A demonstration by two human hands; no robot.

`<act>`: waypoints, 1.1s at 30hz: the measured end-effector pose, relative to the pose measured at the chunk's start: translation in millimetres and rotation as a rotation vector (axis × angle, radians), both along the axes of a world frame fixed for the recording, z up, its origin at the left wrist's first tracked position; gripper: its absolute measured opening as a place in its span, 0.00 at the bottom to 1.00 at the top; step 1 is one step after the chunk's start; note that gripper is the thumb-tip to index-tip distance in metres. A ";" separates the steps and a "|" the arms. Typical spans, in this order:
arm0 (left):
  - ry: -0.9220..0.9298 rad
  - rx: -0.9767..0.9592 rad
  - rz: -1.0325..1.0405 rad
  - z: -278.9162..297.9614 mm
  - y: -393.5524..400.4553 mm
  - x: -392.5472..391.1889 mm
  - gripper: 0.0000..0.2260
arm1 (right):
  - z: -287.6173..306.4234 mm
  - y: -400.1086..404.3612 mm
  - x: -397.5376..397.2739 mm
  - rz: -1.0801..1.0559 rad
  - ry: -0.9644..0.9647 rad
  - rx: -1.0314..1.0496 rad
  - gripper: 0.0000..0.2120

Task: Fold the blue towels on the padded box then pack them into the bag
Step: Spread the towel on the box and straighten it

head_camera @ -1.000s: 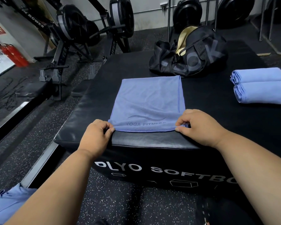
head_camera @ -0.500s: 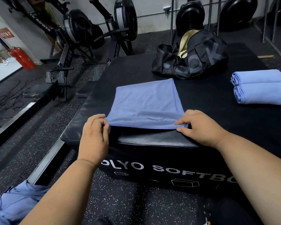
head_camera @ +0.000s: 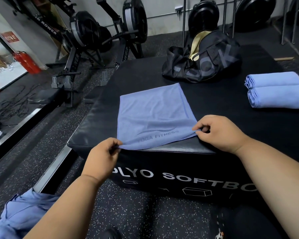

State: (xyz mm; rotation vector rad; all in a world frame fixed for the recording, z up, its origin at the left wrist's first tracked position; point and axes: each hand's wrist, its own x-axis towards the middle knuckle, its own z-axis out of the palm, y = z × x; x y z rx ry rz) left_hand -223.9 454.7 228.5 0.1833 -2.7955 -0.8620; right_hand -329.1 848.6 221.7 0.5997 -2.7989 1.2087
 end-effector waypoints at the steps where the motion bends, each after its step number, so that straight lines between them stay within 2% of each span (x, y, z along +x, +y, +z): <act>1: -0.009 0.012 -0.003 -1.2 0.9 1.4 0.15 | -0.5 0.4 0.5 0.018 -0.002 0.021 0.09; 5: 0.034 -0.030 -0.002 -2.9 4.1 4.4 0.20 | -0.5 1.1 0.1 0.057 0.007 0.057 0.11; 11: 0.167 -0.147 -0.035 4.0 3.7 4.9 0.12 | -1.1 6.3 -6.7 0.122 -0.070 0.048 0.09; 16: 0.210 0.004 0.056 23.5 8.3 5.1 0.06 | -3.5 3.8 -7.7 0.112 -0.081 0.068 0.08; 20: 0.302 0.104 0.090 37.6 13.4 2.4 0.08 | -4.2 1.8 -4.3 0.104 -0.031 0.083 0.11; 25: 0.337 -0.134 -0.041 42.5 15.8 2.7 0.12 | -5.5 -0.8 -0.8 0.094 0.025 0.087 0.08; 33: 0.308 -0.155 -0.052 52.6 7.0 -7.3 0.07 | -5.8 -2.9 -2.5 0.068 0.006 0.091 0.05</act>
